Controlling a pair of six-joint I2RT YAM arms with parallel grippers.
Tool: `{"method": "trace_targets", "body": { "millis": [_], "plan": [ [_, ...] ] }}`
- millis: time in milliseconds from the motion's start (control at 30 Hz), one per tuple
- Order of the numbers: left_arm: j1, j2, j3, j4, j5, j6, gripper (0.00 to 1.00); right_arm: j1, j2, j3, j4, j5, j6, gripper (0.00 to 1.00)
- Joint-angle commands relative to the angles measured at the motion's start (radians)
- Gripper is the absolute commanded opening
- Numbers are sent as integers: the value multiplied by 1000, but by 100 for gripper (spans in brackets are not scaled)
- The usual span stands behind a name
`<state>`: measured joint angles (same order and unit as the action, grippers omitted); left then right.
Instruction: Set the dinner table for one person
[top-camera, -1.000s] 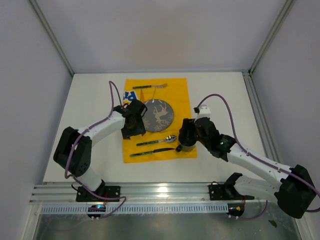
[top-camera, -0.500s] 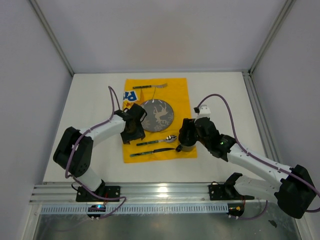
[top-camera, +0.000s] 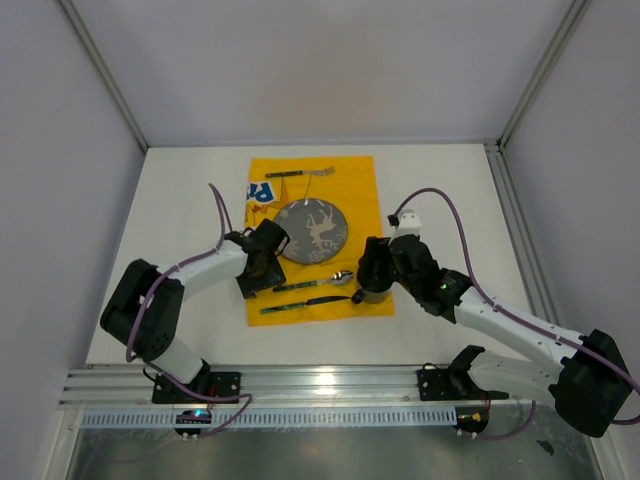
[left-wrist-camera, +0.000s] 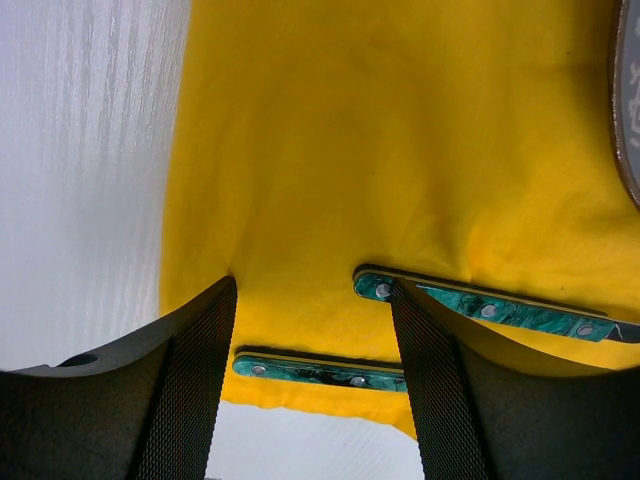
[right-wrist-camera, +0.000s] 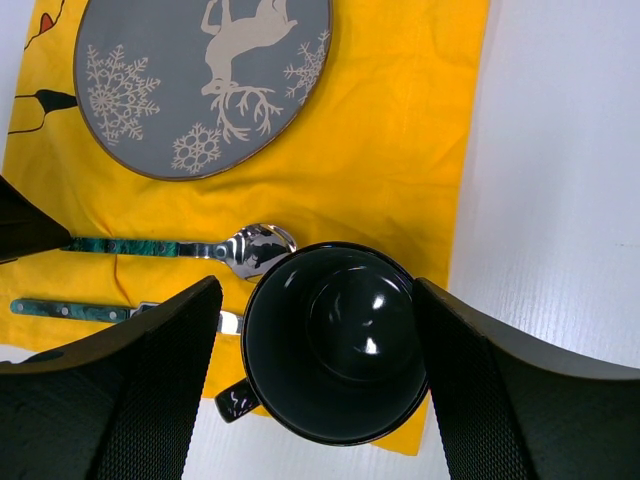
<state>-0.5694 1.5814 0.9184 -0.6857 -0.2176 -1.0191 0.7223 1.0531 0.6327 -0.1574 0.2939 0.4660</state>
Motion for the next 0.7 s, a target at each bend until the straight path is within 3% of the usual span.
{"method": "trace_targets", "body": {
  "millis": [0, 667],
  "plan": [
    [-6, -20, -23, 40, -37, -32, 65, -1, -25, 4, 38, 22, -12, 80],
    [-4, -32, -41, 92, -62, -49, 65, -1, -38, -7, 16, 30, -15, 80]
  ]
}}
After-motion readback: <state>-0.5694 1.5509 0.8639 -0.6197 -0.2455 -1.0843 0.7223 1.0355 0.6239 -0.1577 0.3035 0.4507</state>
